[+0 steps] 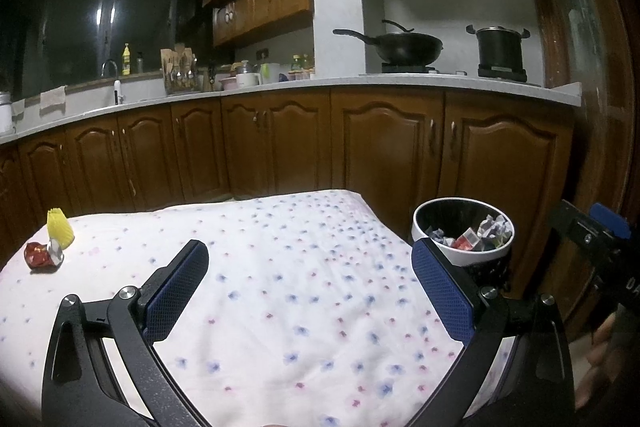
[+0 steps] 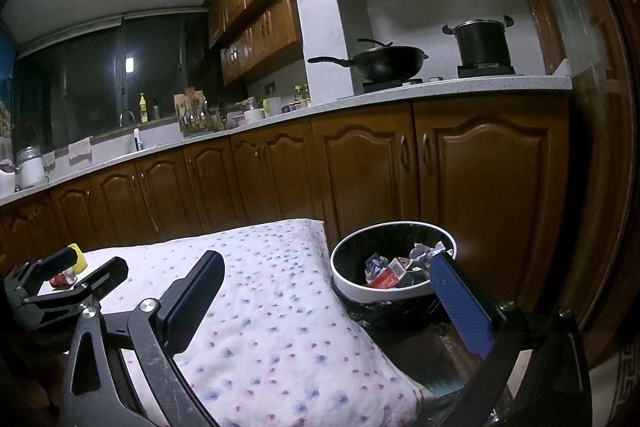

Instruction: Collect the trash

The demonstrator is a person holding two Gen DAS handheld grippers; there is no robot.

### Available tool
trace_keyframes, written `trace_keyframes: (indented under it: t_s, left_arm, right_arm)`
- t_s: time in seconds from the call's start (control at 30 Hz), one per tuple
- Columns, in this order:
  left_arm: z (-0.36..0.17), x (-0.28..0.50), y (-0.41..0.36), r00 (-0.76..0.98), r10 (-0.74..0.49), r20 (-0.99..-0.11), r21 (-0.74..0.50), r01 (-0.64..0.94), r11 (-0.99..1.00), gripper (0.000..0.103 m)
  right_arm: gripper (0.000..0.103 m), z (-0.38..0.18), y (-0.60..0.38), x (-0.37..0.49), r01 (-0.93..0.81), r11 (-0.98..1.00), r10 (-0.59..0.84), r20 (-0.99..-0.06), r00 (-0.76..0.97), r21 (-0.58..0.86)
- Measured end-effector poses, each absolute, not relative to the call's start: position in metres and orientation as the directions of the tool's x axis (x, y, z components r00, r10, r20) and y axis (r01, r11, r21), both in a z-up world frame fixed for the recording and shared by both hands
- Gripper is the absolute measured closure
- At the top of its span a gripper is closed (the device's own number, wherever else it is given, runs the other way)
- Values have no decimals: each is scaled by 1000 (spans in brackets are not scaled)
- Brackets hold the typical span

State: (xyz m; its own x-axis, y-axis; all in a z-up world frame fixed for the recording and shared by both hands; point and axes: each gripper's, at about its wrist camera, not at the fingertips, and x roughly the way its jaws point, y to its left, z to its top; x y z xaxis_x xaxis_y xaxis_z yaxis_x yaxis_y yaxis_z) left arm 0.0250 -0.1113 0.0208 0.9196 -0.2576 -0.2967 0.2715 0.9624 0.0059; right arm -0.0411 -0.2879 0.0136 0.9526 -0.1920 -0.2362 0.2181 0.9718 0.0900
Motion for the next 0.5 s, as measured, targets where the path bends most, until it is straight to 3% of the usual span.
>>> trace_keyframes:
  t_s: [0.5]
  left_arm:
    - [20, 26, -110, 918, -263, -298, 5, 277, 961, 0]
  right_arm:
    - [0, 14, -285, -41, 219, 971, -192, -237, 952, 94]
